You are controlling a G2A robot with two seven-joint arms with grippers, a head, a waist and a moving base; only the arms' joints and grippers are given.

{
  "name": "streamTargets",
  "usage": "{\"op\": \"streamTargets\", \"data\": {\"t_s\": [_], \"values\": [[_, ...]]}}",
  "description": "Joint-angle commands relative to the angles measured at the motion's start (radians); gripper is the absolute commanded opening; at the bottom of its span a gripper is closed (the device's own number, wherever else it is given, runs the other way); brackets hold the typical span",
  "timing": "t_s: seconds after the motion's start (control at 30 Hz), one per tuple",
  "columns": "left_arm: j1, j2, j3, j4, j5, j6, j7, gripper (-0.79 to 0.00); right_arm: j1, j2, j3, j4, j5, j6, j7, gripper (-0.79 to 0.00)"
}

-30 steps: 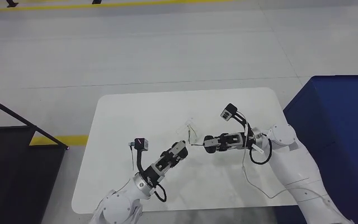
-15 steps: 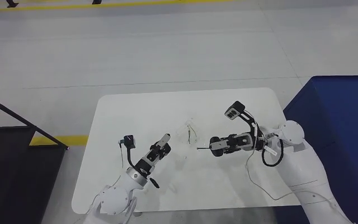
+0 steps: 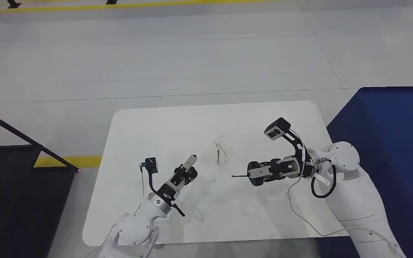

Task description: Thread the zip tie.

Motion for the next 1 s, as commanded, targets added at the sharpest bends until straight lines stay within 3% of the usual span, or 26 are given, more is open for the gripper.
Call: {"op": "streamTargets", "data": {"t_s": [0.0, 0.47, 0.53, 0.63, 0.77, 0.97], "values": [[0.0, 0.0, 0.0, 0.0, 0.0, 0.0, 0.0, 0.0, 0.0, 0.0, 0.0, 0.0, 0.0, 0.0, 0.0, -0.785], [0.011, 0.002, -0.001, -0.008, 0.017, -0.025, -0.011, 0.0, 0.0, 0.0, 0.0, 0.0, 0.0, 0.0, 0.0, -0.785], [0.025, 0.008, -0.015, -0.023, 0.114, -0.095, 0.007, 0.0, -0.009, -0.001, -0.019, -0.024, -0.003, 0.034, -0.021, -0.785], [0.073, 0.013, -0.03, -0.04, 0.402, -0.218, 0.186, 0.0, 0.004, 0.004, -0.031, -0.053, 0.057, 0.158, 0.0, -0.785], [0.109, 0.009, -0.019, -0.043, 0.371, -0.234, 0.254, 0.0, 0.051, 0.018, -0.047, -0.08, 0.159, 0.316, 0.0, -0.785], [0.109, 0.009, -0.019, -0.043, 0.371, -0.234, 0.254, 0.0, 0.072, 0.025, -0.047, -0.086, 0.108, 0.314, 0.0, -0.785]]}}
